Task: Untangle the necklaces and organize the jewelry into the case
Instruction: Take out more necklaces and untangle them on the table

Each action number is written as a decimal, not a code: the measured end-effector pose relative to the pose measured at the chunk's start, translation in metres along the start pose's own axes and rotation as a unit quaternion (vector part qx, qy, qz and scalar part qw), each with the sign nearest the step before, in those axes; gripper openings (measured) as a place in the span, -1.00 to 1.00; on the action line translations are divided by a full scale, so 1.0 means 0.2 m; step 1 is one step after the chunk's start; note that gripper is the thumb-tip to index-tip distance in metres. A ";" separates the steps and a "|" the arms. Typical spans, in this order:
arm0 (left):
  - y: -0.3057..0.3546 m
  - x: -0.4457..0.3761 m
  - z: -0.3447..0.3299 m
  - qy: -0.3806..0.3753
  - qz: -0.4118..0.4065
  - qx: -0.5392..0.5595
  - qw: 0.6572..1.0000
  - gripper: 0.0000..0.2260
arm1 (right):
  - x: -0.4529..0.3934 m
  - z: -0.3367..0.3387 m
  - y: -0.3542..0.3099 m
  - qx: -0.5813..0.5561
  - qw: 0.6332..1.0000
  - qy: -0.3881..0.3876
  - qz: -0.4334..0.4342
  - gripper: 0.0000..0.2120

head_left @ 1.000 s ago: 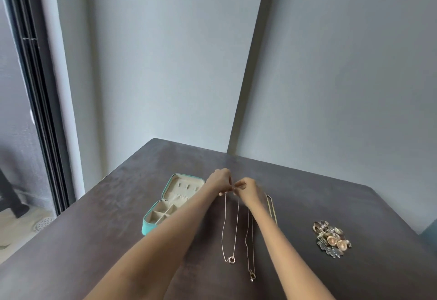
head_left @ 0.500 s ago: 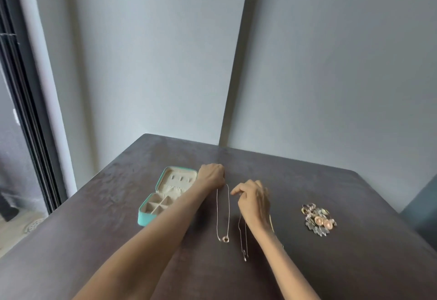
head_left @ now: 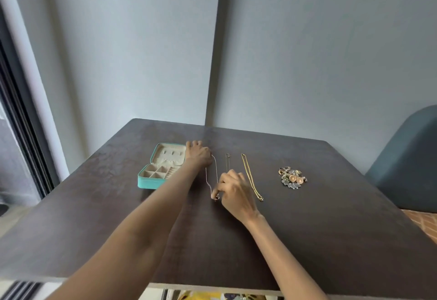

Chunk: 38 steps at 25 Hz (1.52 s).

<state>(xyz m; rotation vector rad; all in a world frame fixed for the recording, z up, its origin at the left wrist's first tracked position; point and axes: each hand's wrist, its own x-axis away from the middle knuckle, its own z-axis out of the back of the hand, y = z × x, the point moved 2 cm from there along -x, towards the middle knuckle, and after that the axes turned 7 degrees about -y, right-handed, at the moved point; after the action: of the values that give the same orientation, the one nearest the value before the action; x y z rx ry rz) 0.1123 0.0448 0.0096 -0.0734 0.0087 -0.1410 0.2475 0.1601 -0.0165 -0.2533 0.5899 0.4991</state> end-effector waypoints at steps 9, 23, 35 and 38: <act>-0.01 -0.10 0.02 -0.037 0.003 -0.023 0.999 -0.66 | 0.02 0.00 -0.03 -0.026 0.999 0.022 -0.018 -0.64; -0.02 -0.14 0.00 -0.056 0.025 0.020 0.998 -0.65 | 0.03 0.01 -0.05 -0.017 1.000 -0.014 0.009 -0.68; 0.00 -0.11 0.00 -0.049 0.021 -0.005 0.999 -0.65 | 0.03 0.03 -0.05 -0.044 0.999 0.007 -0.007 -0.65; 0.01 -0.10 0.02 -0.043 0.020 -0.035 0.998 -0.66 | 0.03 0.02 -0.05 -0.033 0.999 0.001 -0.022 -0.70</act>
<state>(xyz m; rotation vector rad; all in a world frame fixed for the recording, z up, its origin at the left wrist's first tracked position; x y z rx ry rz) 0.0925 0.0508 0.0135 -0.1499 -0.0709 -0.0965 0.2581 0.1557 -0.0164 -0.3295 0.5687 0.4774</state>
